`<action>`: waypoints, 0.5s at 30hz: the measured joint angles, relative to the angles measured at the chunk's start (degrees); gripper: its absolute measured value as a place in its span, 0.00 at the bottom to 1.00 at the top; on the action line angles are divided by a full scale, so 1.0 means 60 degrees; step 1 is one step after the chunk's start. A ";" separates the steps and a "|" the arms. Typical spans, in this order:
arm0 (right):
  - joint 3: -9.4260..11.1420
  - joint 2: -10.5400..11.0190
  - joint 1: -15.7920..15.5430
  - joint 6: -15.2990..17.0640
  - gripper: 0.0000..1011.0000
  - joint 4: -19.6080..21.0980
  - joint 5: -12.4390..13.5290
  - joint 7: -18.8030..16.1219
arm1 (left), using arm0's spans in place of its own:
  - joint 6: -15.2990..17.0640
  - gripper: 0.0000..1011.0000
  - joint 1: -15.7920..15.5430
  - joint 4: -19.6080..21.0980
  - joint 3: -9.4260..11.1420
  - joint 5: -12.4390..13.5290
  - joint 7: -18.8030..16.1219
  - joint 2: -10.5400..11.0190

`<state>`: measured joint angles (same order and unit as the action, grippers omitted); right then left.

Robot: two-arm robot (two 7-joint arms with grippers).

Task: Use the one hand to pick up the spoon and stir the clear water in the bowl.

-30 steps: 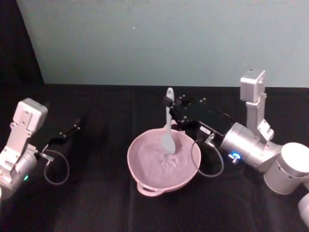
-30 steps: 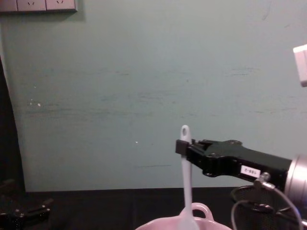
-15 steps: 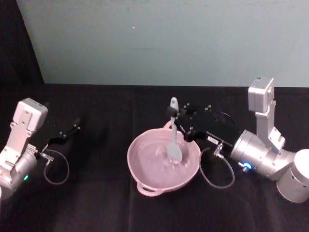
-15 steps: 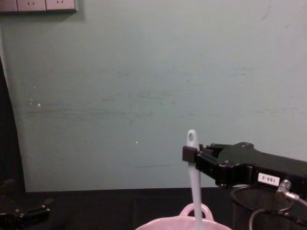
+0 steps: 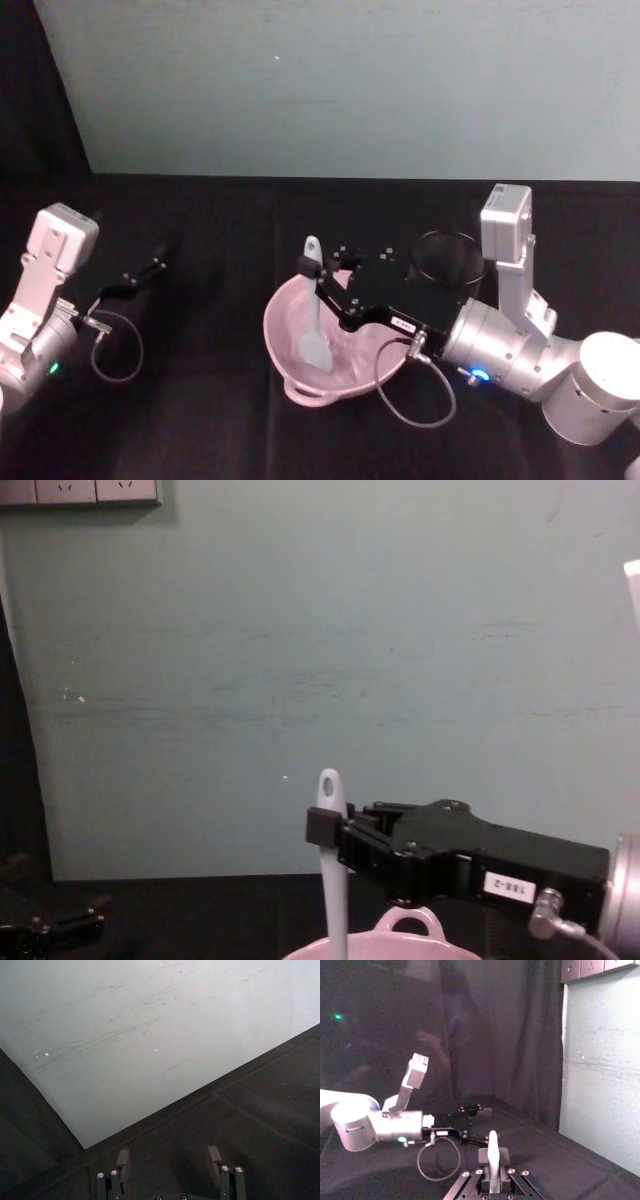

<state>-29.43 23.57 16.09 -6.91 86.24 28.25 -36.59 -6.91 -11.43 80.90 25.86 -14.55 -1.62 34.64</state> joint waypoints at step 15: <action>0.0019 -0.0883 0.0884 0.0159 0.11 -0.1701 0.0885 -0.0071 | 0.0000 0.99 0.0000 -0.0001 0.0000 0.0000 0.0000 0.0000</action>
<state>-29.31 18.27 21.40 -5.95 76.04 33.56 -37.02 -6.91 -11.43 80.90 25.86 -14.55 -1.62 34.65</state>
